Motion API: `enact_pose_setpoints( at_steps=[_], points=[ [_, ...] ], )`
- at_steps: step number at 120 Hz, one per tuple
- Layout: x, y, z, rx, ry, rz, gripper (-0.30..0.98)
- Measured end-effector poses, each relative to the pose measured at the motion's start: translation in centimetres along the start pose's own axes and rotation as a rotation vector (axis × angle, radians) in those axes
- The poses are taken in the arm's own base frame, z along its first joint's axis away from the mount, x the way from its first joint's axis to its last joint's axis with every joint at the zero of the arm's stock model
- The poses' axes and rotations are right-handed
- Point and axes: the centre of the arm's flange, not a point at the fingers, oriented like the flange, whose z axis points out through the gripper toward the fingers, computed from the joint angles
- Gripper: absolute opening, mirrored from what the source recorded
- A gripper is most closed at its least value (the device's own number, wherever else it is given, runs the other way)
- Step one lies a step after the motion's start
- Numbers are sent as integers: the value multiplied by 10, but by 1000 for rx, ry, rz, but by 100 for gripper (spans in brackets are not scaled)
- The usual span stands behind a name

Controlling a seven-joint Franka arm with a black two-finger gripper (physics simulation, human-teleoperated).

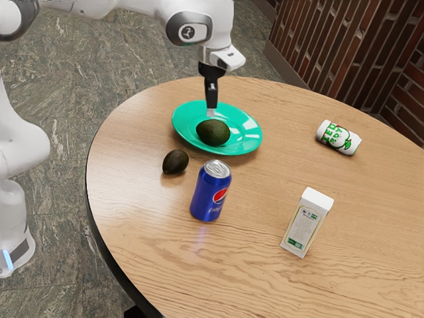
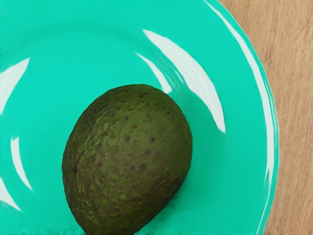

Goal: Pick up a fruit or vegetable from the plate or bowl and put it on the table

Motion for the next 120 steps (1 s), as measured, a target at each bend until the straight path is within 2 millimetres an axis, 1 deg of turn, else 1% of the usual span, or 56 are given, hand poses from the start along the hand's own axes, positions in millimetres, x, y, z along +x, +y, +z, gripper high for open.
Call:
enact_pose_setpoints(
  at_steps=[35,43,53,64,83,89,103,120],
  points=[
    [2,1,4,16,-4,2,67],
    [0,-6,5,5,3,-5,67],
    [7,-23,20,-47,16,6,67],
    [14,-25,28,-54,13,23,67],
    [9,-41,35,-24,-8,7,67],
    [10,-39,36,-17,-10,17,67],
    [18,-25,37,-16,-9,49,67],
    [20,-24,39,-19,-9,53,67]
  ],
)
